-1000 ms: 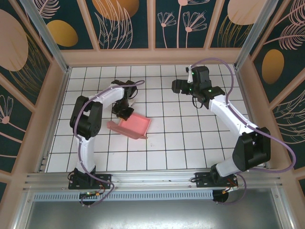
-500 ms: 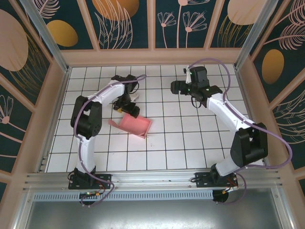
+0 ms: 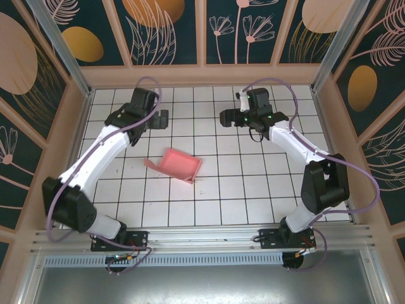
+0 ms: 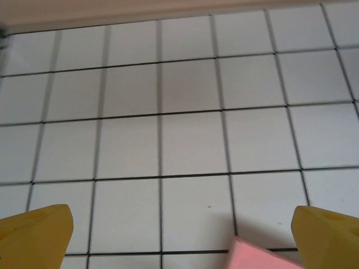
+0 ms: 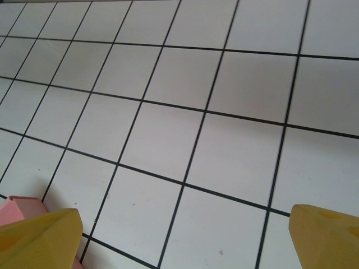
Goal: Fold the paper box
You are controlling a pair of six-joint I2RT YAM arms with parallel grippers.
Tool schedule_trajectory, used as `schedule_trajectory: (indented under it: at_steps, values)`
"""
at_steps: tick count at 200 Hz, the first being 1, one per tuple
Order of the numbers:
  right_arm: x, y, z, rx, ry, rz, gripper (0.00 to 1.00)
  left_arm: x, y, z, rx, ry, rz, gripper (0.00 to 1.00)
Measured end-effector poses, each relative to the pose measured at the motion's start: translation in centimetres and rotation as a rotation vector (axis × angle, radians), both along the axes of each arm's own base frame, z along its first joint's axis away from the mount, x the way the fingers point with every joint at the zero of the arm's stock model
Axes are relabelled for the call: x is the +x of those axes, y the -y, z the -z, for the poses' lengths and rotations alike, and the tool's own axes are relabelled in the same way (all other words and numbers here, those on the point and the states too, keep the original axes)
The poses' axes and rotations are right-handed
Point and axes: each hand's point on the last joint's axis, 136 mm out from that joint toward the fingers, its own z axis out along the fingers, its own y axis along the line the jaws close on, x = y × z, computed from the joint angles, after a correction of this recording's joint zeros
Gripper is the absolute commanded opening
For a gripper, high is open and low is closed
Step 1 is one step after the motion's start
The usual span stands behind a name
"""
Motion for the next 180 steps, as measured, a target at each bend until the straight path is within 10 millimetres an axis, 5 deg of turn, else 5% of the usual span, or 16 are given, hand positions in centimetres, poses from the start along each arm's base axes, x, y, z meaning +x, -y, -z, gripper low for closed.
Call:
schedule_trajectory:
  at_steps: [21,52,97,135,180]
  values:
    - [0.0,-2.6,1.2,-0.049,0.001,-0.06,0.96,-2.3,-3.1,-0.6,-0.052,0.097,-0.129,0.99]
    - [-1.2,-9.2,4.7,-0.151,-0.012,-0.203,0.96,-5.4,-6.9,-0.9,-0.133,0.192,-0.294,0.99]
    - [-3.9,-17.1,10.0,-0.227,-0.079,-0.373,0.97,-9.9,-11.0,2.6,-0.206,0.193,-0.475,0.99]
    - [-4.5,-18.4,13.3,-0.269,-0.149,-0.395,0.96,-11.6,-11.6,3.9,-0.254,0.188,-0.52,0.99]
    - [-1.7,-16.5,13.5,-0.267,-0.199,-0.282,0.94,-11.3,-10.9,4.7,-0.28,0.162,-0.507,0.99]
